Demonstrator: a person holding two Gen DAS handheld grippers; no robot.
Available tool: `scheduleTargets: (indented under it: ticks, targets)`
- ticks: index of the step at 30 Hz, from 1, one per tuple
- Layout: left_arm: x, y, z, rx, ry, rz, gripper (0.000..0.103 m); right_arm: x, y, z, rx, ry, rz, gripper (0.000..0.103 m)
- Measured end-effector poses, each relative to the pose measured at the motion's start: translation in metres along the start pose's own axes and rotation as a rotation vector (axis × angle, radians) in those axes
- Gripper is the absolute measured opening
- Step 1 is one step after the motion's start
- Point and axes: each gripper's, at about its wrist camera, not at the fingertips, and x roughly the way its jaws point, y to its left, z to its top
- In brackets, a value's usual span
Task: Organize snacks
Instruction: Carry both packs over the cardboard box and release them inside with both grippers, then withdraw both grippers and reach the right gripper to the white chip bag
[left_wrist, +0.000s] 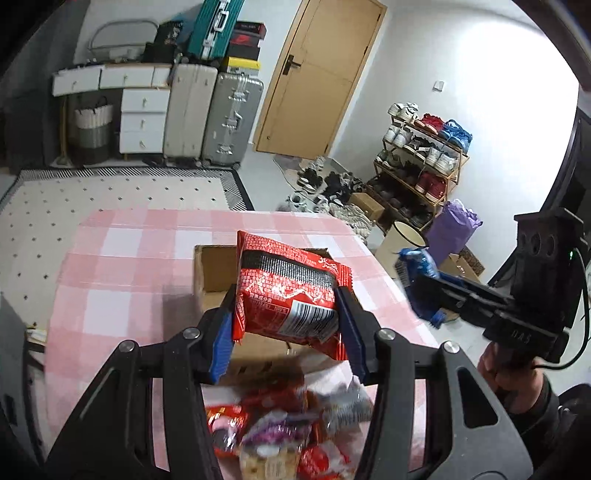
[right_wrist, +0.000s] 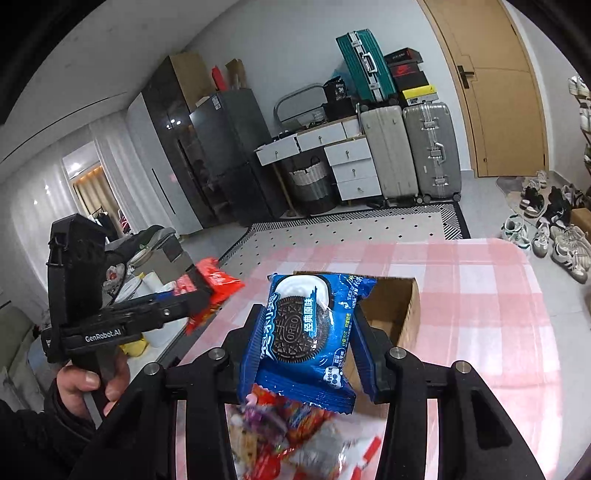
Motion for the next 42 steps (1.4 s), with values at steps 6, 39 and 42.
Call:
scheduleTargets:
  ticks: [6,39,42]
  targets:
    - [0.065,0.012,0.011,-0.009,0.077,-0.002,0.047,0.054,-0.019,0.011,0.009,0.062,-0.022,0.044]
    - [0.059,0.018,-0.023,-0.016,0.053,0.07,0.066,0.054,-0.031,-0.003,0.008,0.023,-0.032,0.054]
    - [0.035,0.006,-0.028,-0.008,0.035,0.072,0.066,0.036,-0.019,-0.005,-0.004,0.006,-0.034,0.054]
